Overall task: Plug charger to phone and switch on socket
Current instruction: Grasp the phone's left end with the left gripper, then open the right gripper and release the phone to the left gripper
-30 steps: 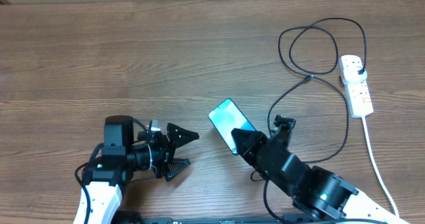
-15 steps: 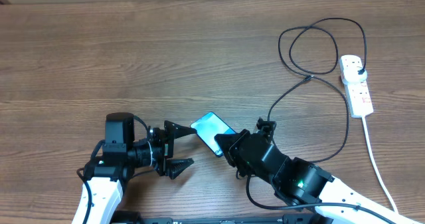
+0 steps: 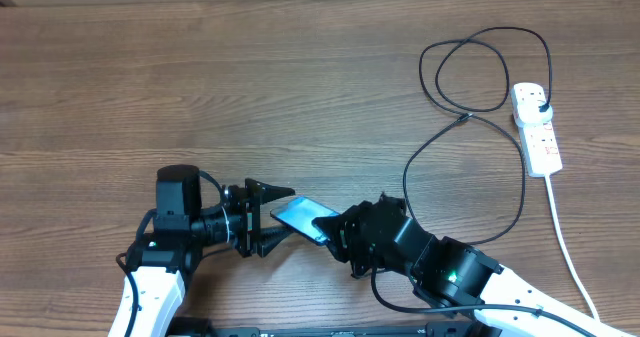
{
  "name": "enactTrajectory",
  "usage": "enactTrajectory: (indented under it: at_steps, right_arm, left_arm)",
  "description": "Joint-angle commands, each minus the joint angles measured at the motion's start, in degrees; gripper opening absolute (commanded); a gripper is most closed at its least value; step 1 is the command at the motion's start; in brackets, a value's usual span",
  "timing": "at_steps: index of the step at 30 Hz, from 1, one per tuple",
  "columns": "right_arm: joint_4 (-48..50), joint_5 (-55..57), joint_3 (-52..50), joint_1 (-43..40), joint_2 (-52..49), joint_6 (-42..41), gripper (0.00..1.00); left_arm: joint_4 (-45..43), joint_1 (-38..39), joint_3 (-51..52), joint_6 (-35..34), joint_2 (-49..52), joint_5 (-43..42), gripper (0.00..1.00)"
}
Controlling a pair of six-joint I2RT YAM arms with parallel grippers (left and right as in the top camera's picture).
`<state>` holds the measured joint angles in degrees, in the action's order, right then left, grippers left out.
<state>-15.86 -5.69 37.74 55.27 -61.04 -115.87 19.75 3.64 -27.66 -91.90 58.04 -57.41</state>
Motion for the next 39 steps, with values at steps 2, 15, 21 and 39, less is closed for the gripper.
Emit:
enactTrajectory:
  at_steps: [2,15,21,39]
  right_arm:
    - [1.2,-3.5,0.6,0.2,0.5,-4.4,0.08]
    - [5.3,-4.9,0.6,0.2,0.5,-4.6,0.04]
    - [5.3,-4.9,0.6,0.2,0.5,-4.6,0.04]
    - [6.6,-4.2,0.6,0.2,0.5,-4.6,0.04]
  left_arm:
    - [-1.6,-0.2,0.2,-0.5,0.2,0.4,0.59]
    - [-4.3,3.1,0.2,-1.6,0.2,2.6,0.59]
    - [-9.7,5.3,0.2,-4.0,0.2,3.8,0.57]
    - [-14.3,5.5,0.2,-4.4,0.2,3.8,0.04]
